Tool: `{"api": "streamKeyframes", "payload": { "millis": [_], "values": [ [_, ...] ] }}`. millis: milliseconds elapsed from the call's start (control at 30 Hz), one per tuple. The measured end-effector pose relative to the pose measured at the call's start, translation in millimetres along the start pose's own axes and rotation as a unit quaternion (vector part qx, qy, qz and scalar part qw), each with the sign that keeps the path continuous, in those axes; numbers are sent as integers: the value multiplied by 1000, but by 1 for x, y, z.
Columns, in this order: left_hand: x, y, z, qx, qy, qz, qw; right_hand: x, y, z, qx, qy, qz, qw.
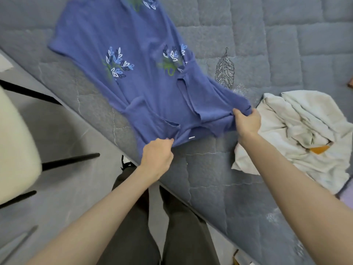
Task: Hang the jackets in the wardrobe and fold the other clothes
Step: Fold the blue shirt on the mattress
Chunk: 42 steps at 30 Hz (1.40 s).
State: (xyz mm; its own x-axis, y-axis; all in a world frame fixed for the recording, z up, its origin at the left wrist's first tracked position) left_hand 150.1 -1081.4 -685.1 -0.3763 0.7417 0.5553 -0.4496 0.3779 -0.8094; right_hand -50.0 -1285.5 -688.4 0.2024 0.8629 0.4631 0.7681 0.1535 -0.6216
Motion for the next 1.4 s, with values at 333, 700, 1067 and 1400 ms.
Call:
{"api": "streamKeyframes", "payload": {
  "millis": [333, 700, 1067, 1400],
  "values": [
    [19, -24, -1, 65, 4, -15, 998, 22, -9, 3, -151, 85, -59, 983],
    [-50, -105, -130, 155, -103, 83, 979, 46, 124, -132, -341, 109, -151, 922],
    [-38, -82, -60, 93, 82, 168, 978, 34, 105, -78, 103, -15, 77, 992],
    [-37, 1, -63, -58, -5, 77, 995, 16, 127, -50, -109, 103, -92, 984]
  ]
}}
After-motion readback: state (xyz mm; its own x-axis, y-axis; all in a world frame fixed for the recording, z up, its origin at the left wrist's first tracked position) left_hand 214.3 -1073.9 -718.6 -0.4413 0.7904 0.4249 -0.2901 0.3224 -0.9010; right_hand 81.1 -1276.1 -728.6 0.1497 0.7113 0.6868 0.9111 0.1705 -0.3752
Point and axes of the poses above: each hand's wrist, its own x-axis away from the middle knuckle, its own y-axis out of the palm, z = x × y, the point moved 9 cm from there along -x, towards the middle knuckle, and after that the axes turned 1 degree about z, right-handed, at the moved point
